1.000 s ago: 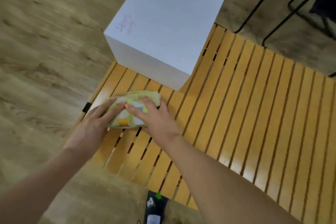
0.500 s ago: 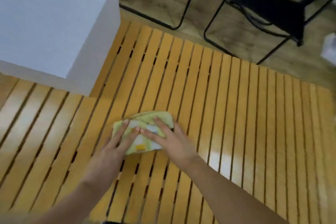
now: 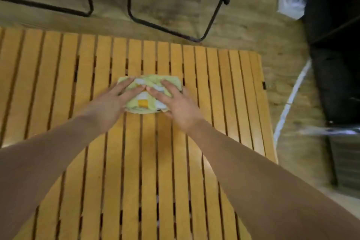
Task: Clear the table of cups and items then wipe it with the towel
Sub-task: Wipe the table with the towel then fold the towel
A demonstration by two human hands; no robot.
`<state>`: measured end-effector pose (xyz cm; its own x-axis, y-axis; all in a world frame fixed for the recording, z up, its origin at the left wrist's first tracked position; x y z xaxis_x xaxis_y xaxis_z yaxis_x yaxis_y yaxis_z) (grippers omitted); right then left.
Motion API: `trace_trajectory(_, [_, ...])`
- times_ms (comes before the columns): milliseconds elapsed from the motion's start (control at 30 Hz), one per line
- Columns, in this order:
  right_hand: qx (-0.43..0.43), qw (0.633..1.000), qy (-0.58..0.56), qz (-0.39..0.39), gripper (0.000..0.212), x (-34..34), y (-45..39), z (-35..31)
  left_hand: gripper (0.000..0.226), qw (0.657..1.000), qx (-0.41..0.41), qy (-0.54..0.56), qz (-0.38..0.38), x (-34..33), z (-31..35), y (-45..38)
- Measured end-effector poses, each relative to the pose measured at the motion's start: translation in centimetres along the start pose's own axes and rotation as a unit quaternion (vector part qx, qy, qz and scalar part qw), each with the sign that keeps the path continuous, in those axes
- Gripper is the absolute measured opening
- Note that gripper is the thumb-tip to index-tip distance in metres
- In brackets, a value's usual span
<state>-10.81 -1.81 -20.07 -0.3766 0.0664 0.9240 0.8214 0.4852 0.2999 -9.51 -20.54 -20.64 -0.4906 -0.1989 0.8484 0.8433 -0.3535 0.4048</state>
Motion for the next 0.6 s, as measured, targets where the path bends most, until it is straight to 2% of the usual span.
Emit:
trace_trajectory(133, [-0.112,0.994,-0.014,-0.012,0.093,1.3,6.0,9.2,0.09,0.997,-0.064,0.003,-0.034,-0.8,10.2,-6.2])
trace_trajectory(233, [-0.147,0.988,-0.04,-0.013,0.09,1.5,10.5,12.2,0.094,0.995,-0.08,0.017,-0.05,-2.4,15.4,-6.9])
trace_trajectory(400, [-0.167,0.985,-0.05,-0.011,0.086,-0.1,14.9,9.7,0.104,0.996,-0.059,0.034,-0.061,-4.6,16.8,-2.5])
trace_trajectory(600, [-0.21,0.975,-0.068,-0.023,0.096,-4.5,20.5,2.2,0.122,0.989,-0.074,-0.001,-0.128,-6.8,15.4,5.6])
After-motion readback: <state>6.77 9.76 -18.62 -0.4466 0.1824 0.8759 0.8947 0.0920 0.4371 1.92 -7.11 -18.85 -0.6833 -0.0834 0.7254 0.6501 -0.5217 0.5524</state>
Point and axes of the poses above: each hand's wrist, its own y-axis away from the middle knuckle, its own x-axis out of the back of the hand, z = x × y, the point moved 6 cm from there along -y, towards the middle knuckle, and after that the axes turned 4 degrees about -z, right-handed, at the moved point
